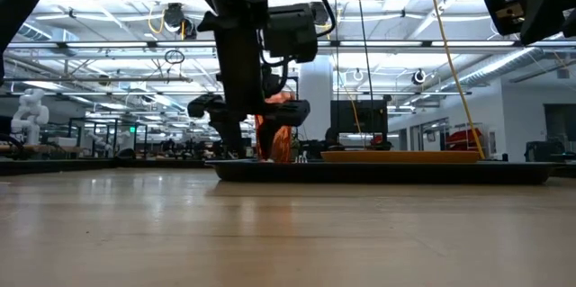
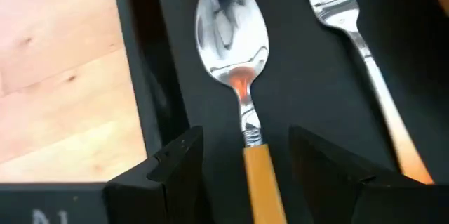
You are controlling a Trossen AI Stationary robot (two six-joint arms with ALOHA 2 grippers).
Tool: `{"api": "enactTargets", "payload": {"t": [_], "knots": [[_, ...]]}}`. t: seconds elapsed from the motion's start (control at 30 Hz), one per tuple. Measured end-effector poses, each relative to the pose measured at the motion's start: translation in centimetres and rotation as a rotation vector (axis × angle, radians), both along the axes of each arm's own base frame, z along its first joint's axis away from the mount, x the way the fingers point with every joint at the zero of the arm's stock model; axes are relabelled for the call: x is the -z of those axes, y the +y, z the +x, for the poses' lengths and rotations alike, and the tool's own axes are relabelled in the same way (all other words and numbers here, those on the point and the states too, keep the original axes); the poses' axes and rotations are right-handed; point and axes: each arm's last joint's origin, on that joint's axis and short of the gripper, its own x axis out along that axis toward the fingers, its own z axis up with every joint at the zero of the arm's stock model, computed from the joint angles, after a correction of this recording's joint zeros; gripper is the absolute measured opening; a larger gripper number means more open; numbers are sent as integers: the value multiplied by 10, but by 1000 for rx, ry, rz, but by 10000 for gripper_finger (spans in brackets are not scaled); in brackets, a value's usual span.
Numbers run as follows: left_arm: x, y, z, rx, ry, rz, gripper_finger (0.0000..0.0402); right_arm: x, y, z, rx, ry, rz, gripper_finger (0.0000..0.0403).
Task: Pick and place plate/cup/fork/spoon on tray
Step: Put the yellow spoon on the black serving tray to the left of the orange fork
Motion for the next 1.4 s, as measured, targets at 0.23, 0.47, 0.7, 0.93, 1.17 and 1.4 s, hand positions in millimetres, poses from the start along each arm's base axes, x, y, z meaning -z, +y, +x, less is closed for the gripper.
{"api": "enactTargets", "payload": {"t": [0.23, 0.47, 0.7, 0.93, 1.17, 1.4], "knots": [[11, 3, 3, 15, 18, -22, 214, -1, 0, 1, 2, -14, 4, 130], [20, 5, 6, 17, 16, -30, 208, -3, 1, 2, 2, -32, 14, 130], [20, 9, 7, 4, 5, -69, 123, -4, 2, 3, 0, -45, 19, 130], [20, 11, 6, -26, -10, -82, 70, -4, 2, 2, 0, -43, 22, 130], [20, 17, 6, -55, -26, -83, 66, -4, 2, 2, -4, -44, 18, 130], [17, 23, 9, -118, -74, -82, 67, -4, 2, 2, -5, -44, 17, 130]]}}
